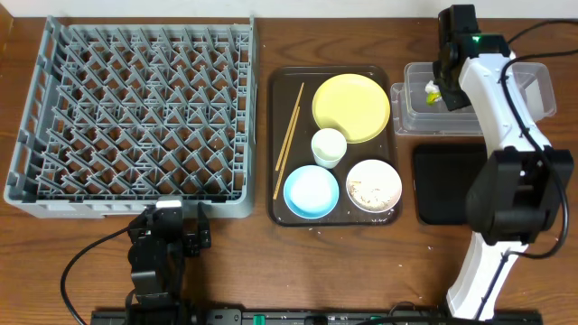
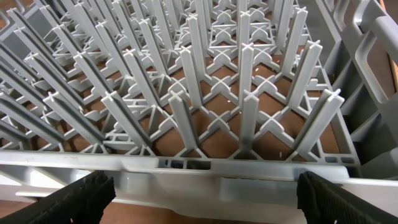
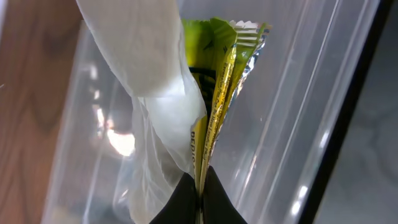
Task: Sort waste into correct bins and load items into the dishwasher
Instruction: 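Lower the wrapper into the clear plastic bin and release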
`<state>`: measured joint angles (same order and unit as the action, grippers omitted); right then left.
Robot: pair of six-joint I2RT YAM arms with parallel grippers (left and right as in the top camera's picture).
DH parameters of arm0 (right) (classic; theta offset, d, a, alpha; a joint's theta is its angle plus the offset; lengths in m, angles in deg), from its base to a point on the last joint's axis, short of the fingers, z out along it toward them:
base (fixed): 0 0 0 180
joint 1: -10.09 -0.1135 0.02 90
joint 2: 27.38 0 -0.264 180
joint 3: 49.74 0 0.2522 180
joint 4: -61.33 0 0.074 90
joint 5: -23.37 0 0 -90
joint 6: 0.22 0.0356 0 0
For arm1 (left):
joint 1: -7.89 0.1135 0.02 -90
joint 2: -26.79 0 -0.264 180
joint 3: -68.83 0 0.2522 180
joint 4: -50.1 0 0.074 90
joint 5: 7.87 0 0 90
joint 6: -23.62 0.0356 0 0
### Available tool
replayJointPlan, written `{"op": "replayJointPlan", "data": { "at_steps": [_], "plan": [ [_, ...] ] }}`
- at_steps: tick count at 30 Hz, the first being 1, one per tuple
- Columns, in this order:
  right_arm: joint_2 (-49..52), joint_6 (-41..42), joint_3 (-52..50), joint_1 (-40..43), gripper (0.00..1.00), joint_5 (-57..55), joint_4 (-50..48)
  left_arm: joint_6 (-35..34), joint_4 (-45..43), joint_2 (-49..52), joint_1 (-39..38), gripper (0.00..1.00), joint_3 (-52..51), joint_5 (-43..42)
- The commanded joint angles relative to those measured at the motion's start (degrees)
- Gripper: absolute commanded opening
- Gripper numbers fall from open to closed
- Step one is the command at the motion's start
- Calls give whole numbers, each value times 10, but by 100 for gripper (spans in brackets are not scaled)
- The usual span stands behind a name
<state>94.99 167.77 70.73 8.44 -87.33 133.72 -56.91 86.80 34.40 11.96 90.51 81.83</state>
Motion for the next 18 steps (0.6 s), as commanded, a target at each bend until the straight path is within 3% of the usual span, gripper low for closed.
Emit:
{"op": "replayJointPlan", "data": {
  "at_steps": [1,7,9,14,18],
  "plan": [
    [10,32,-5,8,9,-14,1,8,11,-2,2,97,-1,-6],
    [-21,-5,-5,9,82,-23,0,8,11,-2,2,97,-1,-6],
    [-43,-35,-4,9,92,-33,-2,8,11,-2,2,97,-1,-6],
    [-112,-231,-4,6,99,-15,-49,8,11,-2,2,97,-1,-6],
    [-163,-439,-4,-8,99,103,-87,8,11,-2,2,97,-1,-5]
  ]
}}
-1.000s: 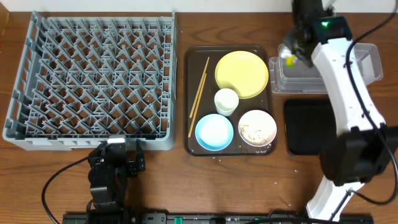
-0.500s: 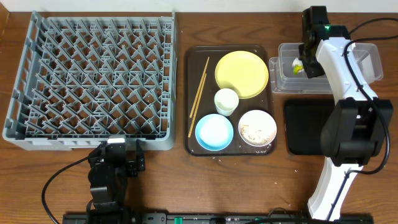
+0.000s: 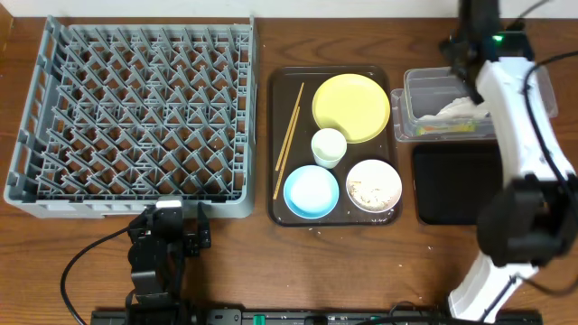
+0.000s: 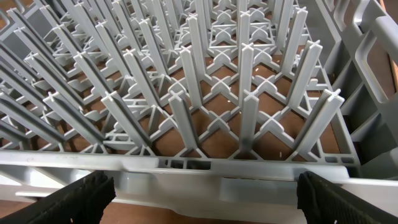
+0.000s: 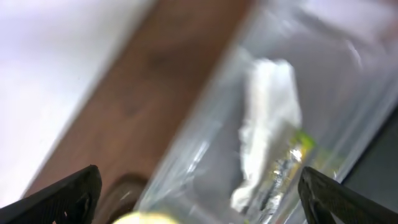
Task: Sort waste into correct bins and load items into the dishwasher
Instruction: 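Lower the wrapper into the clear plastic bin and release, then move the right gripper to the pink rice bowl and grasp its rim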
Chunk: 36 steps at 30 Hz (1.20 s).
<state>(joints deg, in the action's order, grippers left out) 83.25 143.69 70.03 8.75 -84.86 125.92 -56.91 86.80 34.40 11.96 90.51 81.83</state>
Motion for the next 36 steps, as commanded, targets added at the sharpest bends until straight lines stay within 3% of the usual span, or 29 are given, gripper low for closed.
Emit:
{"op": "replayJointPlan", "data": {
  "at_steps": [1,6,12,17,21,31,36],
  "plan": [
    [-55,-237,3,-17,98,117,-12,8,11,-2,2,97,-1,-6],
    [-71,-336,2,-60,99,241,3,8,11,-2,2,97,-1,-6],
    [-52,-349,1,-129,96,242,108,8,11,-2,2,97,-1,-5],
    [-37,-347,-8,-166,85,241,232,8,11,-2,2,97,-1,-6],
    [-37,-346,-45,-196,74,241,274,8,11,-2,2,97,-1,-6],
    [-37,-332,-216,-269,65,241,170,8,11,-2,2,97,-1,-6],
    [-37,-331,-265,-283,52,233,111,8,11,-2,2,97,-1,-6]
  ]
}}
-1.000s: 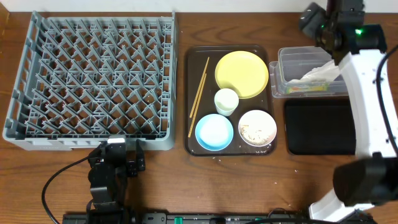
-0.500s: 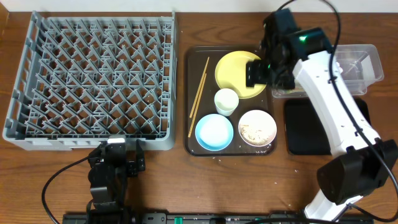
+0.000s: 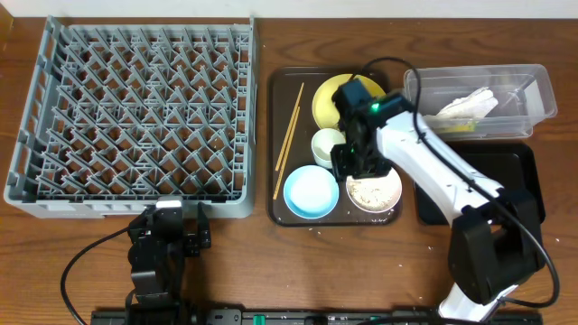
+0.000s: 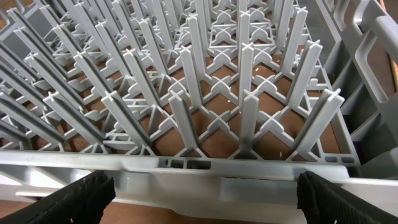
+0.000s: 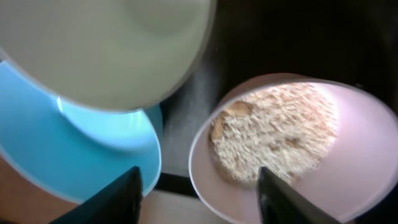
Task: Sort waste into correct bins and load items into the dishwasher
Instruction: 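Move the right gripper to the pink rice bowl and grasp its rim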
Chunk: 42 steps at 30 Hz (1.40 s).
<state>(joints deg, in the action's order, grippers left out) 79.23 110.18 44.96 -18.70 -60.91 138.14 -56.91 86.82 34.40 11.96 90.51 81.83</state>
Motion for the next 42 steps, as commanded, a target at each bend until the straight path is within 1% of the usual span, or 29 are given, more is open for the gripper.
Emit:
{"op": "replayJointPlan", "data": {
  "at_steps": [1,3,5,7,13,17,18,20,24,27,28,37,42],
  "plan": [
    [4,4,-20,-10,50,-14,-18,8,10,-2,2,97,-1,-6],
    [4,11,-31,-11,46,-35,-28,8,10,-2,2,97,-1,-6],
    [4,21,-40,-13,44,-58,-34,8,10,-2,2,97,-1,-6],
    [4,32,-52,-13,44,-74,-41,8,10,-2,2,97,-1,-6],
    [4,38,-80,-14,43,-67,-75,8,10,-2,2,97,-1,-5],
    [4,38,-95,-23,41,-67,-91,8,10,-2,2,97,-1,-6],
    [4,38,-96,-27,40,-67,-93,8,10,-2,2,97,-1,-6],
    [4,38,-98,-35,34,-67,-95,8,10,-2,2,97,-1,-6],
    [4,43,-98,-46,15,-69,-95,8,10,-2,2,97,-1,-6],
    [4,44,-98,-47,4,-70,-92,8,10,-2,2,97,-1,-6],
    [4,44,-98,-47,1,-71,-91,8,10,-2,2,97,-1,-6],
    [1,44,-97,-47,1,-77,-81,8,10,-2,2,97,-1,-6],
    [-36,44,-92,-41,1,-76,-62,8,10,-2,2,97,-1,-6]
  ]
}}
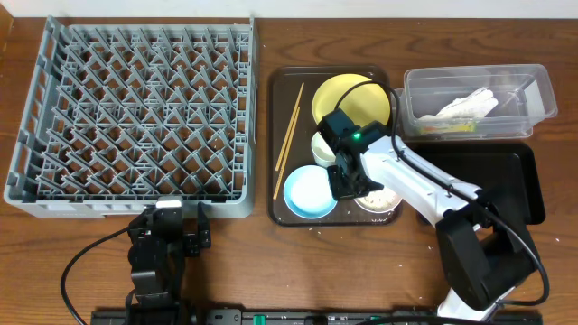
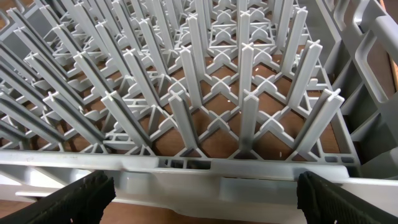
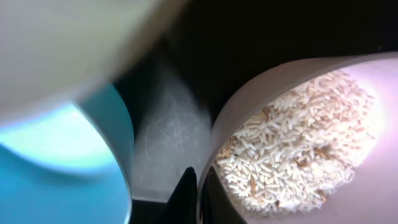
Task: Sort waste into correct bins and load items into the dishwasher
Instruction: 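Move the right gripper to the pink rice bowl and grasp its rim, then carry the pink bowl over the black tray and tip it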
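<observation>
A pale bowl of leftover rice [image 1: 386, 195] [image 3: 298, 143] sits at the front right of the dark tray [image 1: 274, 209]. My right gripper [image 1: 354, 185] [image 3: 198, 177] is shut on the bowl's left rim, which runs between the two black fingers. A blue bowl [image 1: 309, 192] [image 3: 56, 168] lies just to its left and a white cup [image 1: 323, 144] behind. The yellow plate [image 1: 352, 97] and the chopsticks [image 1: 289, 140] also lie on the tray. My left gripper [image 2: 208, 191] stands open at the front edge of the grey dish rack [image 1: 135, 117].
A clear bin [image 1: 519, 90] at the back right holds a white tissue and a yellow-green wrapper [image 1: 465, 106]. A flat black bin [image 1: 510, 185] lies in front of it. The left arm [image 1: 167, 244] rests near the table's front edge.
My right gripper was open just above the rice bowl and the blue bowl. Now it is lower and shut on the rice bowl's left rim. The left arm has not moved.
My right gripper first held a yellow-green wrapper and white tissue over the clear bin. Then it was open and that waste lay in the bin. Later it hung open over the tray's bowls, and now it grips the rice bowl's rim.
</observation>
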`<state>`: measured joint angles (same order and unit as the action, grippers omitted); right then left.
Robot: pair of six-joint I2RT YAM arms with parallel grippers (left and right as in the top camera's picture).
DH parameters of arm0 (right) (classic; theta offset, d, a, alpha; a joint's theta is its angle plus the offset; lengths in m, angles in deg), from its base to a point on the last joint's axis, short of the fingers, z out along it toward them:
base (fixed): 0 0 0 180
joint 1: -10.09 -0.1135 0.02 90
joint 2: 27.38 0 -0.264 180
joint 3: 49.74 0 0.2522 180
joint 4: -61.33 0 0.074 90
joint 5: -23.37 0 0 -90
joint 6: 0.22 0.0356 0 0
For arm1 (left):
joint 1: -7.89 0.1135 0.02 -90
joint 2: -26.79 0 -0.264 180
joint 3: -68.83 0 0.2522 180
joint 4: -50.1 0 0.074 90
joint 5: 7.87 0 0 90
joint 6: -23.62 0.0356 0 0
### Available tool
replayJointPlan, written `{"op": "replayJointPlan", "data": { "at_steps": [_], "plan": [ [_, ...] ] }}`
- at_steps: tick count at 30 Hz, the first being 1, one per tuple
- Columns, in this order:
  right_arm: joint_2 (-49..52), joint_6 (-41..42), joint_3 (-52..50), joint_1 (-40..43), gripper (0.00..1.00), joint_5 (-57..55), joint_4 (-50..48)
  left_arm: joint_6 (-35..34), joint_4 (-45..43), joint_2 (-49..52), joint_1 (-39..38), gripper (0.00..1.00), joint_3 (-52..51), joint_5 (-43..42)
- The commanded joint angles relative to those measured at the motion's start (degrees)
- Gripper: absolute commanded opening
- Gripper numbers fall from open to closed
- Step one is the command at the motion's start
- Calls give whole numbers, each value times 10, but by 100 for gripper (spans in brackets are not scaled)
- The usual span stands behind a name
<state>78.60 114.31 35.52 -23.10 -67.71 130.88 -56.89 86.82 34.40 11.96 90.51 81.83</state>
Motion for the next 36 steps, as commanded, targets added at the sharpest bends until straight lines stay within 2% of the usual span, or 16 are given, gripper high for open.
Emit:
{"op": "replayJointPlan", "data": {
  "at_steps": [1,10,17,27,36],
  "plan": [
    [-43,2,2,6,1,-8,14,8,10,-2,2,97,-1,-6],
    [-179,-49,2,63,1,48,25,8,10,-2,2,97,-1,-6],
    [-232,-125,2,182,1,127,37,8,10,-2,2,97,-1,-6],
    [-233,-238,-54,392,1,336,9,8,10,-2,2,97,-1,-6],
    [-232,-285,-171,579,1,579,-92,8,10,-2,2,97,-1,-6]
  ]
}}
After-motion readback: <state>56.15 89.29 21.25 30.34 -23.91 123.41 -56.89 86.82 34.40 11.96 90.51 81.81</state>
